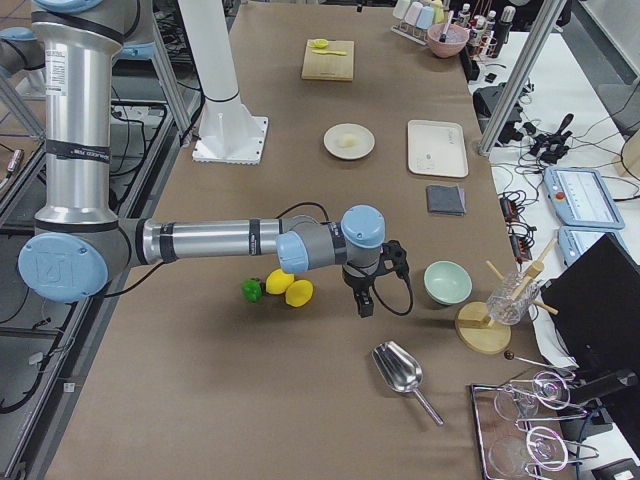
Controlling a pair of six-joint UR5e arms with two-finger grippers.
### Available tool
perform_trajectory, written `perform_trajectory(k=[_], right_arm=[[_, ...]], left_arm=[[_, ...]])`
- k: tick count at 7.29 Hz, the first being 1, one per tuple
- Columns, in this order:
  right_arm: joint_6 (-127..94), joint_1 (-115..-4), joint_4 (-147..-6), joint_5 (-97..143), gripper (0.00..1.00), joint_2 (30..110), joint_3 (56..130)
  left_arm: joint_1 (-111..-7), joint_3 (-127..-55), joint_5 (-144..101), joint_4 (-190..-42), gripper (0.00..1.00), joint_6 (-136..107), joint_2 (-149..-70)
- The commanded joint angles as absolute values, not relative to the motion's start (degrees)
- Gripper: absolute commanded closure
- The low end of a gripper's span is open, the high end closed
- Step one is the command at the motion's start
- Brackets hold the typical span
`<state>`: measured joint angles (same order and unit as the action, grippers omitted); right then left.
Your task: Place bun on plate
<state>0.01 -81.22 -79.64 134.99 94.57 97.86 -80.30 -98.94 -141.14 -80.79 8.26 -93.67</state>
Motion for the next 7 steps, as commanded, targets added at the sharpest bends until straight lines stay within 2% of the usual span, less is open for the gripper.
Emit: perform_trajectory(k=[1,6,7], right_arm=[[-0.35,-81.30,-79.37,135.17,0.00,94.74,98.08],[-0.70,-81.82,-79.36,134.65,0.00,93.69,98.43],[-0.27,-86.52,-79.37,137.52,0.00,94.91,98.35]], left_arm=[[-80.42,-99.84,-142.03,-80.51,0.02,8.35,-93.17],[-80.86,-100.46,-142.03,-80.77,0.02,8.08,-93.34],[-81.29,-100.20,-141.51,-80.77,0.02,7.74,-94.82]])
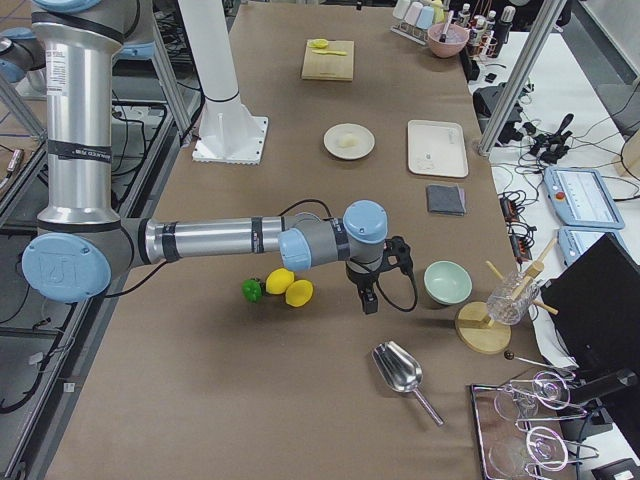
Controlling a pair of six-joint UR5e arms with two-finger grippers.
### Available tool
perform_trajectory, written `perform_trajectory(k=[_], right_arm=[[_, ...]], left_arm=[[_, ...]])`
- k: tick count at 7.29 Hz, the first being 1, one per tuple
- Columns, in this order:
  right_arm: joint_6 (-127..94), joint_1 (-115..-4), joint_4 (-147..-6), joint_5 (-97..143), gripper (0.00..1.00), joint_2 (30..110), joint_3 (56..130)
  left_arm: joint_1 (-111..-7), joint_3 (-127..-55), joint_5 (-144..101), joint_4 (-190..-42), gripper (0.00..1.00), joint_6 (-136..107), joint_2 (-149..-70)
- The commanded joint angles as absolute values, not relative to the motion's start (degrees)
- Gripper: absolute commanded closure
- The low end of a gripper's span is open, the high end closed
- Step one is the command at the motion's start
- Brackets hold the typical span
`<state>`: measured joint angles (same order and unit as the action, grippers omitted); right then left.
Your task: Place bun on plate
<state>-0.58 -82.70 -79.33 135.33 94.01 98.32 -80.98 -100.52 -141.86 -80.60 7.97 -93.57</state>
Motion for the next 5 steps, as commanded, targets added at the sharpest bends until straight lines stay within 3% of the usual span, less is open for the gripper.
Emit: perform_trajectory(k=[1,5], right_arm=[[-0.61,-86.75,-79.37,137.90,0.00,93.96,97.91],[-0.70,-87.45,-79.80,136.49,0.00,94.04,97.47]], left_arm=[[-82.69,-100.02,-141.42,-80.77,0.02,8.00,-95.01],[-85.87,-100.90,-137.90,-80.77,0.02,8.26,-94.75]])
